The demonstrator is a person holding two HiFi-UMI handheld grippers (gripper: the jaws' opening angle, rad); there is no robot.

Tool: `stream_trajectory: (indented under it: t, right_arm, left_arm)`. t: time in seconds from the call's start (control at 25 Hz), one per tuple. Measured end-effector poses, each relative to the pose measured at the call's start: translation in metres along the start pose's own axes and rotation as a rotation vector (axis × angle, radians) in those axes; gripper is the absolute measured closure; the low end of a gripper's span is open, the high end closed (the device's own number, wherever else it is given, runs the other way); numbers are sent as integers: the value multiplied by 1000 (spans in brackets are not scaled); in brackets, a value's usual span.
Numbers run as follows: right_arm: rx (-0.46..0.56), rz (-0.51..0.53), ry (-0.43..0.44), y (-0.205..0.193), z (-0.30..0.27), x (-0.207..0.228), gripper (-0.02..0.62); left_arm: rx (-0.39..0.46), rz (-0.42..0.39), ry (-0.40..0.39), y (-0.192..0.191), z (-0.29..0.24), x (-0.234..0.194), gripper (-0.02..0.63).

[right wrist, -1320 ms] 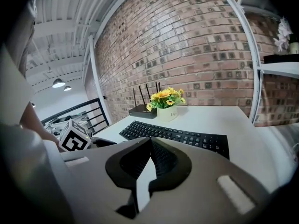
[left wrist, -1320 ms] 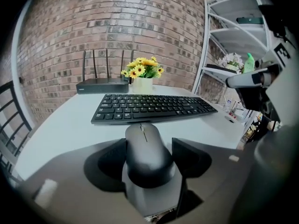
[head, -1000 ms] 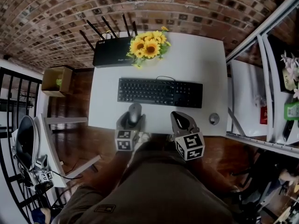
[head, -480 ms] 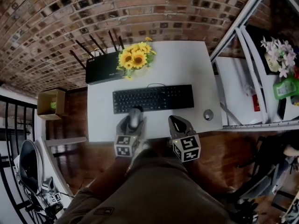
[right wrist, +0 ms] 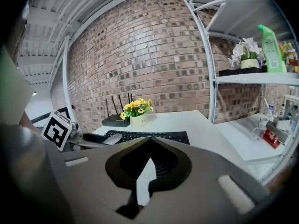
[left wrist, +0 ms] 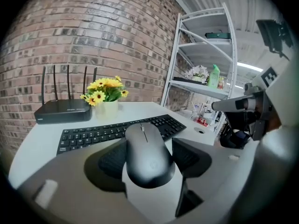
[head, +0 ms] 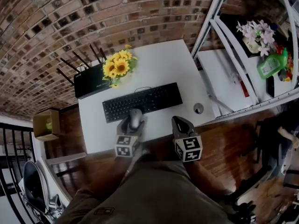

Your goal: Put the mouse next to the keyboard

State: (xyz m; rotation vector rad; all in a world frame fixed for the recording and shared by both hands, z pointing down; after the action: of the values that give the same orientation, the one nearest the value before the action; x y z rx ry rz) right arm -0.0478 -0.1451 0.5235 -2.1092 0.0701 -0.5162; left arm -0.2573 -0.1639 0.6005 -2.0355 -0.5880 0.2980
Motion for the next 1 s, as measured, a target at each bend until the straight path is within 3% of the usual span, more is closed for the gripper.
stream_trajectory:
  t: [0.68,1.0]
  right_arm:
    - [-21,14,92,51,6,153,581]
    - [-68,37,142,57,13,206,581]
  left_arm:
    - [1,11,56,82,-105,105,310]
    - [-21,43,65,99,-149,162,310]
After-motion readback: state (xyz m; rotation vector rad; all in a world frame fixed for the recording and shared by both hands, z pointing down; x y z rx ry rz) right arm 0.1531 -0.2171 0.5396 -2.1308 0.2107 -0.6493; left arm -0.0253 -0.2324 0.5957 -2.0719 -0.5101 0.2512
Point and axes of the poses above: the fingertips, and each gripper's own axes: z backward along the fingers, x to its right, y out of its top, the point moved 5 cm from there along z, backward along the fingers, and after that the axes turned 14 degrees about -z, right-handed, at the moved point
